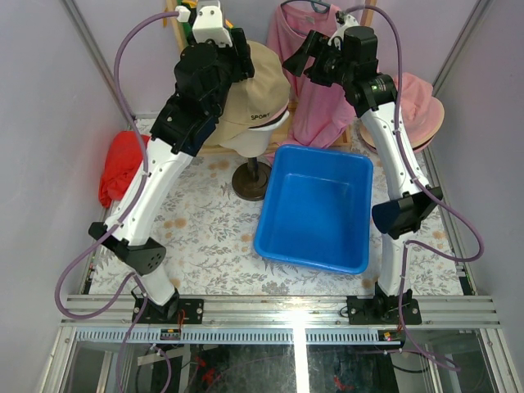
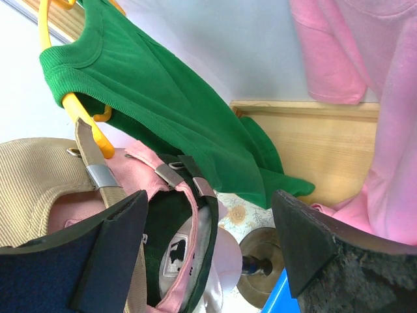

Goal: Stack the hats
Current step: Adjust the hat on the hat stand.

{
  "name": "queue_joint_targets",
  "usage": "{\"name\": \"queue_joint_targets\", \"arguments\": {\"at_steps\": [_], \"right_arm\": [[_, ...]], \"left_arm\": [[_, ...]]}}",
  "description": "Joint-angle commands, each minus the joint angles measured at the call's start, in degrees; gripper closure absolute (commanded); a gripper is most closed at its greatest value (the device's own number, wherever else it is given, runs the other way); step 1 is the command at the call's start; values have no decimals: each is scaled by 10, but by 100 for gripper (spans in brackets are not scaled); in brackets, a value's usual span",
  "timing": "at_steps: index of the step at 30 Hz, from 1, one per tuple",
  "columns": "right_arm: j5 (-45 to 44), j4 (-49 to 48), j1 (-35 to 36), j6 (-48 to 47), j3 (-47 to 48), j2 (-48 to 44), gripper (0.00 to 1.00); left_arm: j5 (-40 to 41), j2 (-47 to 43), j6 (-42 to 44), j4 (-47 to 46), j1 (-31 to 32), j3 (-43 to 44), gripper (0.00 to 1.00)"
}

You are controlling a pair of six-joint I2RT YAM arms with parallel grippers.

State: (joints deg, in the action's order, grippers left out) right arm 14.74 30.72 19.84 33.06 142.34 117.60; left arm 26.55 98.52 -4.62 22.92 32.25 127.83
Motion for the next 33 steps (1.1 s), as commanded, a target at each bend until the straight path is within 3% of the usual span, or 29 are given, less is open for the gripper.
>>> {"name": "queue_joint_targets", "arguments": {"at_steps": [1,7,14,24,33], "right_arm": [[19,-16,5,1,26,-7,16],[20,-12,6,1,26,-11,16],[11,-18,8,2,5,-26,16],[-20,-10,8,-8,10,-47,16],[-110,8,8,-57,-53,-141,15]], "left_arm": [[-22,-12,-58,-32,-14,11,41],[-61,-71,-151,-87,-47,-71,36],[-49,-151,-235,-152,-82,-174,33],[-74,-174,-245,-168,-84,-177,29],[-21,-257,-232,-156,-84,-274,28]]}}
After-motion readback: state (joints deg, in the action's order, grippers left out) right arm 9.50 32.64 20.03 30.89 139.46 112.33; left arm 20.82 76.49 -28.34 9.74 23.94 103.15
